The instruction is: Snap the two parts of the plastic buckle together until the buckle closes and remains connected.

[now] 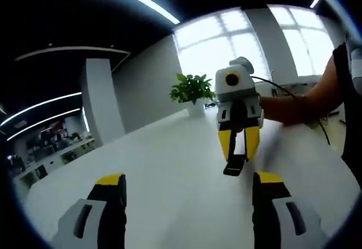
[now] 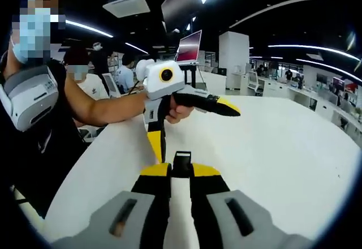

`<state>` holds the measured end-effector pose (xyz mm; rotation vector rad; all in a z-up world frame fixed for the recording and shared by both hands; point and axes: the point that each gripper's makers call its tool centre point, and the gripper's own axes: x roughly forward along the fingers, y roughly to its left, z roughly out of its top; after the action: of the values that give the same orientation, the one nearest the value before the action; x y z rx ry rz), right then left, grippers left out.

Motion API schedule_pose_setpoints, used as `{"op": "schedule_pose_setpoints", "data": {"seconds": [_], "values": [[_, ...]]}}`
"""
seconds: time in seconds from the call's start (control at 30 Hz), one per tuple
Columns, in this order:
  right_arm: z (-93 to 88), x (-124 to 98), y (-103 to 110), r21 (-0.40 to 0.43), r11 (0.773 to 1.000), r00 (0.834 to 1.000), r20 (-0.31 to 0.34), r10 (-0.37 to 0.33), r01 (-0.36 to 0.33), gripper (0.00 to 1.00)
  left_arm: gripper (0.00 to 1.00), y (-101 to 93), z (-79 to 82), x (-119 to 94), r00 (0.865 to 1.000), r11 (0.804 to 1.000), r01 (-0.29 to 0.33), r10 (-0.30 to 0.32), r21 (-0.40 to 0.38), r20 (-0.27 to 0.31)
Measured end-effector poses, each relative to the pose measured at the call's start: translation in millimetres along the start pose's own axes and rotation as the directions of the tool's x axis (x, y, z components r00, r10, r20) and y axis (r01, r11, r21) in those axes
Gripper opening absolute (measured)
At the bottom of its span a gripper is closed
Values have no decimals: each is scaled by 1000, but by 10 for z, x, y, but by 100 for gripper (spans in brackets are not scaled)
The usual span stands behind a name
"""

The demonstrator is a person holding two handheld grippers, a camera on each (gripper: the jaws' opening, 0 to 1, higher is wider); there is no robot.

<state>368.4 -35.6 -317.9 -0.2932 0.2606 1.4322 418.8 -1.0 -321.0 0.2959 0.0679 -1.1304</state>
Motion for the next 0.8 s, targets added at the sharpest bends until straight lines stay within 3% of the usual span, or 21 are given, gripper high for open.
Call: {"op": "schedule_pose_setpoints", "data": {"seconds": [0.2, 0.27, 0.4, 0.6, 0.8], "values": [[43, -64, -114, 25, 997, 997, 26, -77, 76, 10, 99, 145, -15, -12, 998, 998, -59, 59, -4, 2], [74, -79, -142, 35, 995, 995, 43, -90, 89, 10, 99, 153, -46, -14, 999, 995, -53, 54, -79, -2], [131, -94, -171, 38, 993, 992, 64, -113, 110, 10, 99, 242, -22, -42, 997, 987, -72, 75, -144, 17], [202, -143, -289, 54, 981, 977, 94, -189, 184, 10, 99, 286, -22, -54, 994, 986, -101, 104, -136, 16], [110, -180, -474, 85, 958, 959, 58, -278, 272, 10, 99, 313, -45, -51, 992, 983, -124, 125, -133, 0]]}}
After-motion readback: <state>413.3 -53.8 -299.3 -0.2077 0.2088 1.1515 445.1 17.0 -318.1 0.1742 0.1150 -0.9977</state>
